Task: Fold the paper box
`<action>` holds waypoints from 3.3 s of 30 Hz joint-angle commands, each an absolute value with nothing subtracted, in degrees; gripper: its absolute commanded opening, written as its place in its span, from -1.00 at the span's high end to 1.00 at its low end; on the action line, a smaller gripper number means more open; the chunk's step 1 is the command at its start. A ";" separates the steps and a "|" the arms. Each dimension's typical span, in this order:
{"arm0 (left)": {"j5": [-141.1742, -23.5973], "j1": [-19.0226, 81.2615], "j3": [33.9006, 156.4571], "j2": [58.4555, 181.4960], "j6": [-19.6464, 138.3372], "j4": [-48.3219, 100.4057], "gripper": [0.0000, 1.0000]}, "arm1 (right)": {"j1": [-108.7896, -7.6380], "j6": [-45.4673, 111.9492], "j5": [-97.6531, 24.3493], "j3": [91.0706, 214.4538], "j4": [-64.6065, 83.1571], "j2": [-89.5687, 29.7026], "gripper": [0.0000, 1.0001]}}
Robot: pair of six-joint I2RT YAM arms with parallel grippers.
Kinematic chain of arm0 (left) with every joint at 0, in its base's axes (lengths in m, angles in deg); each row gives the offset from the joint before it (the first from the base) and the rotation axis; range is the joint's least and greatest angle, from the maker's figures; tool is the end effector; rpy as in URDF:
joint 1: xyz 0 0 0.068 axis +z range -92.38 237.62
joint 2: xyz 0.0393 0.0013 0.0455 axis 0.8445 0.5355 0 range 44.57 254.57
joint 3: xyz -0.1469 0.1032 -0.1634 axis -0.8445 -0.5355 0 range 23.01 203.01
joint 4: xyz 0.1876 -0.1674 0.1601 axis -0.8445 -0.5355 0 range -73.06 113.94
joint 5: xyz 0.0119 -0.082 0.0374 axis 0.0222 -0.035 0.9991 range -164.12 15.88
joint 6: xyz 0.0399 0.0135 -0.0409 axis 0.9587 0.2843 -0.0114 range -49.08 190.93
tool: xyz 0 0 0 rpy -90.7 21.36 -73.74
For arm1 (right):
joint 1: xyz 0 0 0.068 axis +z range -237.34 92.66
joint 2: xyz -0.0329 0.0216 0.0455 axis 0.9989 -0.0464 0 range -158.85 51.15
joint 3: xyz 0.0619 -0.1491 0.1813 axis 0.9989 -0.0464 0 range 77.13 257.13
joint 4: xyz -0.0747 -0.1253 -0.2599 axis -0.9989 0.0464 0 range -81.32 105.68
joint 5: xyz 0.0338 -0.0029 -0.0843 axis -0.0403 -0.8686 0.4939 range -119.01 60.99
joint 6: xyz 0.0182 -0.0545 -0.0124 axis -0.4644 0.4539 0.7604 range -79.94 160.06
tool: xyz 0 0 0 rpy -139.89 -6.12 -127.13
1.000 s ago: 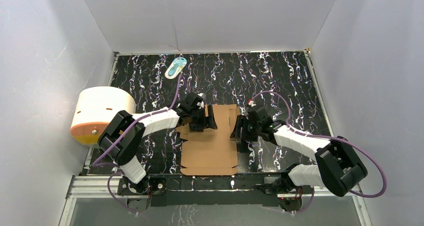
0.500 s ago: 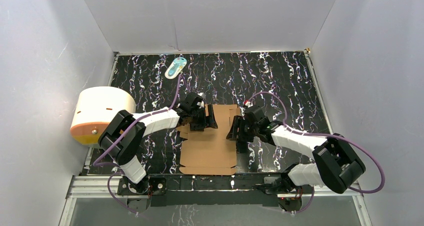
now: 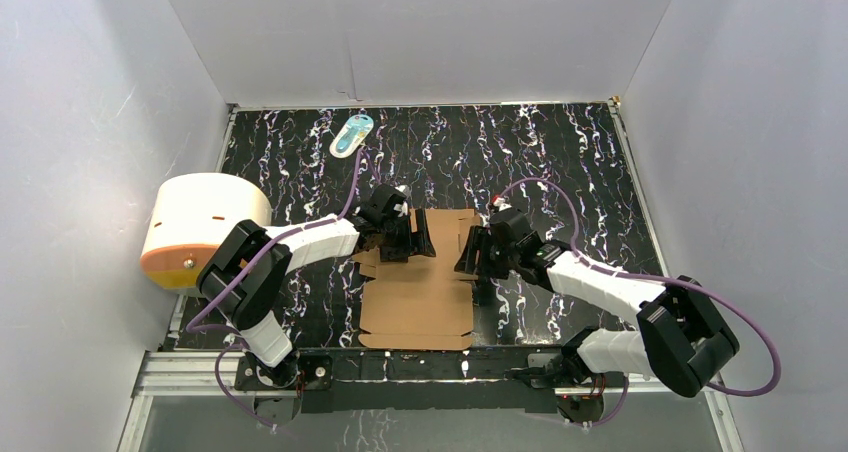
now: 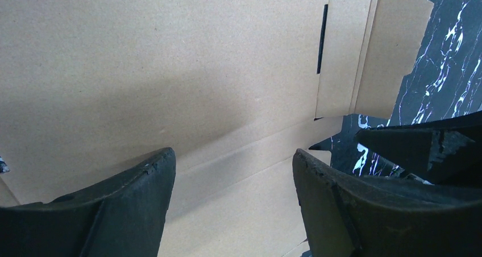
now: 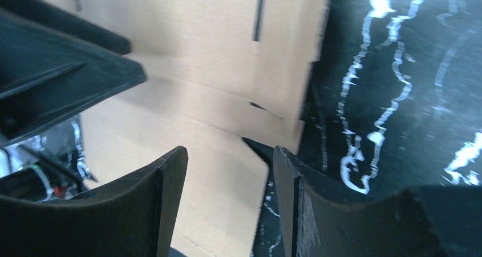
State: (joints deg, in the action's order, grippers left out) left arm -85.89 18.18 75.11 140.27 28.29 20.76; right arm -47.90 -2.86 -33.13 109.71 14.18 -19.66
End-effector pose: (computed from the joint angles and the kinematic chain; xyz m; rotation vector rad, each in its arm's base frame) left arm 0.2796 -0.2412 0.1087 0.0332 2.5682 -0.8669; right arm 0.2202 0.1851 0.1245 0.0370 2.4717 0.7623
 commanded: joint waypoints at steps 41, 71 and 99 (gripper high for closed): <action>-86.26 18.07 74.69 141.96 28.73 20.11 -0.46 | -40.26 -1.57 -16.97 125.24 32.68 -33.82 -0.79; -86.49 18.07 74.32 142.20 28.25 21.19 -0.46 | -37.42 -5.34 -22.61 123.73 23.17 -26.22 -0.69; -82.87 21.34 80.61 133.26 32.53 12.94 -0.48 | -37.72 10.94 -17.12 128.38 24.49 -23.08 -0.76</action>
State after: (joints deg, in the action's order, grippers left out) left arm -85.06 18.94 77.05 139.46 30.09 17.65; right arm -37.76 4.55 -20.24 124.85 24.30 -25.97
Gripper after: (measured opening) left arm 0.733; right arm 0.866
